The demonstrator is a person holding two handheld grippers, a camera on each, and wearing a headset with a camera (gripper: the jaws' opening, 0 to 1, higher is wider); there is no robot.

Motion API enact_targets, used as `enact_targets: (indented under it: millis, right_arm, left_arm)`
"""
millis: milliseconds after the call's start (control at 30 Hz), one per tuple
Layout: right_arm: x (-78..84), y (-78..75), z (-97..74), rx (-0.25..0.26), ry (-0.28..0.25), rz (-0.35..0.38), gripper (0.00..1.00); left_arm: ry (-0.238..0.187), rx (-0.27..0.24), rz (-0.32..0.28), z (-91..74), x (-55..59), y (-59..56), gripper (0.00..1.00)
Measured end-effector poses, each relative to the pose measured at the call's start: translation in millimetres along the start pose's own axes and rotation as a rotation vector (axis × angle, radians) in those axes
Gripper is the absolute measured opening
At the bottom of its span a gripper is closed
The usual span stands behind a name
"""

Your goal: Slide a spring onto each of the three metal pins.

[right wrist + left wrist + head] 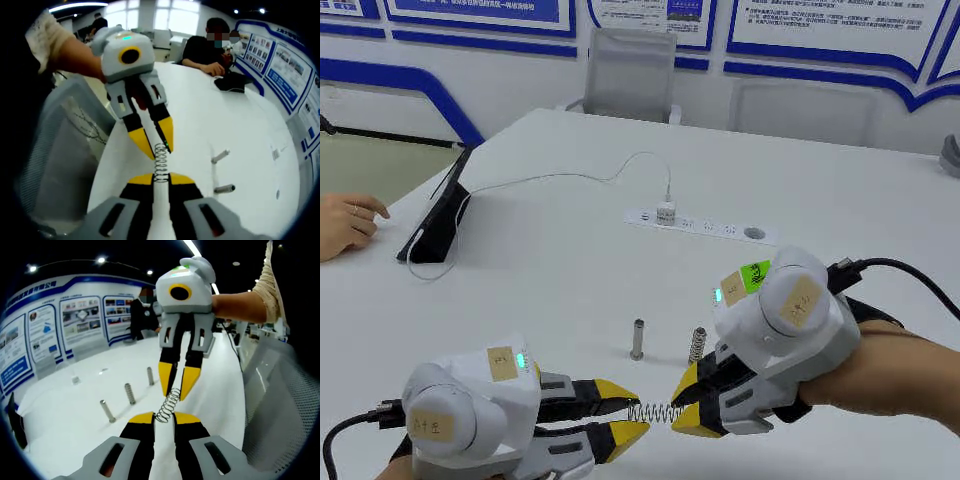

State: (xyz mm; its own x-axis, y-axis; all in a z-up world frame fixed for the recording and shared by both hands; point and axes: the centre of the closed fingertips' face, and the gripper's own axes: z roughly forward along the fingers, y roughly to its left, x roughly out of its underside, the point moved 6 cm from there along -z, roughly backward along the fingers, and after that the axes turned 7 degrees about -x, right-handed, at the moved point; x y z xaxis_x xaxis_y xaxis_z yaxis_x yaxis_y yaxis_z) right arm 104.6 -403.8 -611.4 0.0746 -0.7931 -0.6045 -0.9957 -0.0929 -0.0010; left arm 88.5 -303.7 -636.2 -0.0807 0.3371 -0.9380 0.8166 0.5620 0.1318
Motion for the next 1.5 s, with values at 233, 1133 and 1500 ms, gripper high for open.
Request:
enact_targets:
  millis: [233, 1133, 1500]
  right_arm:
    - [-9.1, 0.6, -9.0, 0.006, -0.025, -0.009, 0.12]
    - [-42.9, 3.7, -14.5, 0.006, -0.152, -0.024, 0.12]
    - [-48.2, 2.9, -12.6, 0.013, -0.191, -0.015, 0.12]
  left_arm:
    - [0.000, -0.002, 0.000, 0.1, 0.8, 1.1, 0.12]
    - [0.001, 0.007, 0.005, 2.3, -2.7, -4.8, 0.11]
    - [-0.009, 0.010, -0.036, 3.5, -4.8, -5.9, 0.11]
